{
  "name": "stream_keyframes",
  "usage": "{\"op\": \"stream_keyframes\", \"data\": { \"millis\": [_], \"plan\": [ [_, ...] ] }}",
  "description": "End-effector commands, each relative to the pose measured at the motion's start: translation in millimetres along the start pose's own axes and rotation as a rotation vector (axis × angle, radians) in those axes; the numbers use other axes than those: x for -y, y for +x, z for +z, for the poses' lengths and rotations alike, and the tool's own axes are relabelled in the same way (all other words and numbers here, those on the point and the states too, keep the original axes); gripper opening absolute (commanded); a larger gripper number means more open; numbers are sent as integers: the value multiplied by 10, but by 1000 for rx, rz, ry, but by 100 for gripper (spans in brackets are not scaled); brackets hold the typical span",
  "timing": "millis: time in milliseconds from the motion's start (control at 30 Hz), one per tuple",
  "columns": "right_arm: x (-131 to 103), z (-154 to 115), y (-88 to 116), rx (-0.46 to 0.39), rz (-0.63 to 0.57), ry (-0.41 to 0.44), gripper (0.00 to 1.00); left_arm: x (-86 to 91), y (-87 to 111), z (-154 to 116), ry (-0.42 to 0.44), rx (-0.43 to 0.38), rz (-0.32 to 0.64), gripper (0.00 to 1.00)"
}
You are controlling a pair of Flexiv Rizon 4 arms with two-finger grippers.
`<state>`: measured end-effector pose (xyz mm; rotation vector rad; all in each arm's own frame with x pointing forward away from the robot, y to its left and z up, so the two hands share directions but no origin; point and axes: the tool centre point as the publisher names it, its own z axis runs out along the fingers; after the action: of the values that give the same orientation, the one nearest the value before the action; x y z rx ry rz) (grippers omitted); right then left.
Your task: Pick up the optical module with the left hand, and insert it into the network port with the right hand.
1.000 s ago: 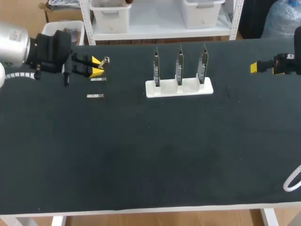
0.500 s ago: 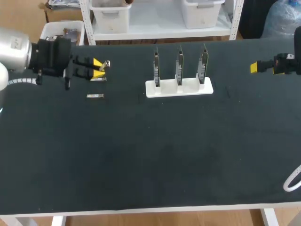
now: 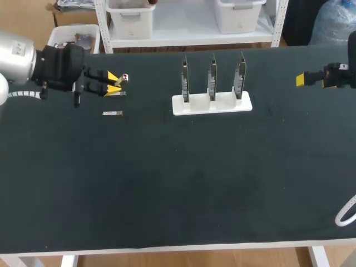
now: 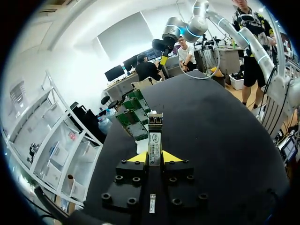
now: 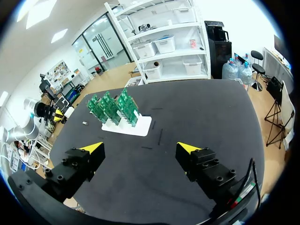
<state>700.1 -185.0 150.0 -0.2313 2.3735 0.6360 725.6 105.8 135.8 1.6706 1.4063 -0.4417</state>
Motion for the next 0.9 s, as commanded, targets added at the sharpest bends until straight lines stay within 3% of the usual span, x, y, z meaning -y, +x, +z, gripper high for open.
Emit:
{"op": "stream_keyframes", "data": {
  "millis": [33,200,500,767,833,900],
  "plan": [
    [0,-1,0,0,0,0,100,0,8,-1,-1,2,1,0],
    [0,-1,0,0,0,0,100,0,8,-1,-1,2,1,0],
    [0,-1,0,0,0,0,100,-256,-235,59,40,24,-1,0],
    [0,-1,0,0,0,0,100,-378,-440,142,15,143,18,0],
    [0,-1,0,0,0,0,100,-423,-480,139,-30,207,19,0],
    [0,-1,0,0,0,0,100,-466,-519,140,-51,205,46,0]
  ]
}}
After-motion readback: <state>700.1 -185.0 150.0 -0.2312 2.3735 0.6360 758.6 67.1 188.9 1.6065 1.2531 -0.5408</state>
